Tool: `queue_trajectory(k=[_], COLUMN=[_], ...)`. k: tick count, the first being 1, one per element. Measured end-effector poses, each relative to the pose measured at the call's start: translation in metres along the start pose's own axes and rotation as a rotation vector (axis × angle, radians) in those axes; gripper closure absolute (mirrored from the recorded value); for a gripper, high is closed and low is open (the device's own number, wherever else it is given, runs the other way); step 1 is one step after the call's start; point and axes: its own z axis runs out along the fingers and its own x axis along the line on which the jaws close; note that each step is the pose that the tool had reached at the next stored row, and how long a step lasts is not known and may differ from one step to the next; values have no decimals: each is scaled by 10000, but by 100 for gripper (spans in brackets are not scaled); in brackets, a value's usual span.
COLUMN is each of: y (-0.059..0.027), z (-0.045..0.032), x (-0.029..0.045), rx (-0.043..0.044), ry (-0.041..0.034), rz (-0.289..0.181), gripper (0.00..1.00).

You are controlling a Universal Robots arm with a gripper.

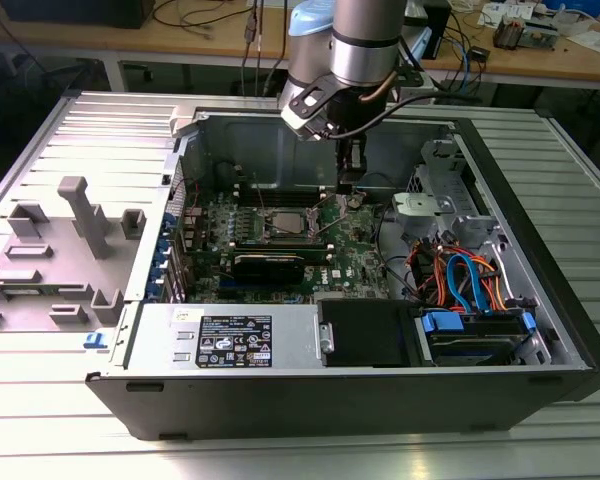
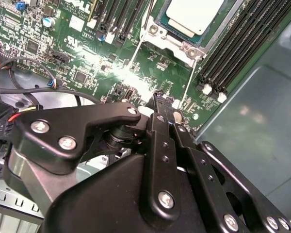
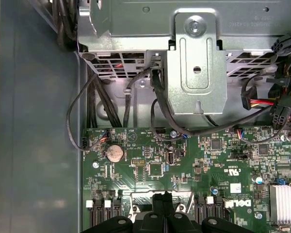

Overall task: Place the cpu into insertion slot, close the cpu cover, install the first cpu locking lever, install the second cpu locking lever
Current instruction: 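Close the cpu cover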

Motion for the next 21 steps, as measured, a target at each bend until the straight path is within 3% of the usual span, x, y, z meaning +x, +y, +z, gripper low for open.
queue_trajectory(k=[21], y=[114], z=[3], x=[2], rx=[0], ry=[0], rz=[1], gripper=[89])
